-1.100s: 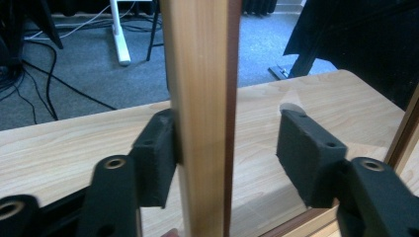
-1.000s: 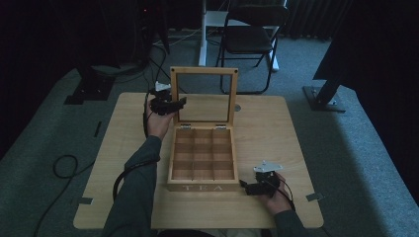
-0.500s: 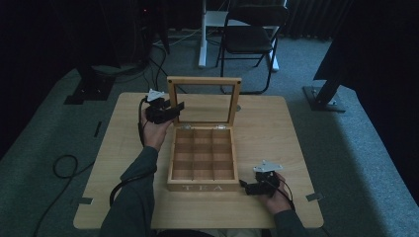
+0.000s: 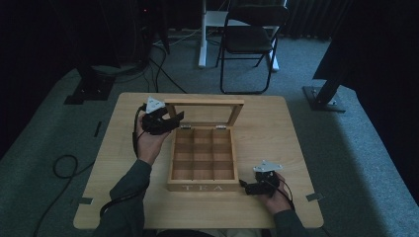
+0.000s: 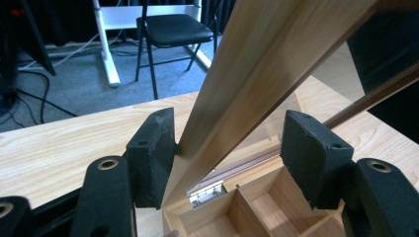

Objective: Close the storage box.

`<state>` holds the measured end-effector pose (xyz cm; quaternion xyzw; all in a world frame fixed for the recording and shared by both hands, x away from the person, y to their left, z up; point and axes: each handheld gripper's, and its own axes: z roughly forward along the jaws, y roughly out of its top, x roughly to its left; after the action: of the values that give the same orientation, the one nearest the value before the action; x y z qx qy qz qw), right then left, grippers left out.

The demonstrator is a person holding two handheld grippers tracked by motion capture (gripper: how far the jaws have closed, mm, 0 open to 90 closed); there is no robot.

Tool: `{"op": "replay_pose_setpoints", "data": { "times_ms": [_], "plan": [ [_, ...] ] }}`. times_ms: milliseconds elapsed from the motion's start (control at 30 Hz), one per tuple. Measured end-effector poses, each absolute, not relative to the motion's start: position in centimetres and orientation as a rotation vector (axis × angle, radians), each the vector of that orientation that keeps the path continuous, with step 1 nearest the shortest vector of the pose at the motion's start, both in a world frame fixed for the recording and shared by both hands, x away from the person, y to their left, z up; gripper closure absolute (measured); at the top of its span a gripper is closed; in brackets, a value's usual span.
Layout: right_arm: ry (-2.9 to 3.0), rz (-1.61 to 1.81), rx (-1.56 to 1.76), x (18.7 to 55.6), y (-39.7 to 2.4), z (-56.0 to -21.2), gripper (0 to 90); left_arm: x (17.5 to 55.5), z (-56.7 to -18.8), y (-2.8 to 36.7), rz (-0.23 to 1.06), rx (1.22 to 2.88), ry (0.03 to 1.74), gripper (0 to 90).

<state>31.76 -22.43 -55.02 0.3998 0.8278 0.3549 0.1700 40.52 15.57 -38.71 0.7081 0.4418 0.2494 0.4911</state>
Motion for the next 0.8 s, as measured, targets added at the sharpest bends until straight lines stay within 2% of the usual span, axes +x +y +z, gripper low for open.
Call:
{"op": "replay_pose_setpoints", "data": {
  "times_ms": [333,500,800],
  "plan": [
    [2.352,1.01,1.133,31.8,-22.4,-55.0,13.3,38.1,-37.6,15.8,0.609,1.722,1.041,36.8],
    [2.351,1.011,1.136,31.8,-22.4,-55.0,13.2,37.3,-37.4,16.4,0.546,1.66,1.069,38.3],
    [2.351,1.011,1.137,31.8,-22.4,-55.0,13.3,36.0,-37.2,16.6,0.534,1.632,1.067,39.3]
  ]
}}
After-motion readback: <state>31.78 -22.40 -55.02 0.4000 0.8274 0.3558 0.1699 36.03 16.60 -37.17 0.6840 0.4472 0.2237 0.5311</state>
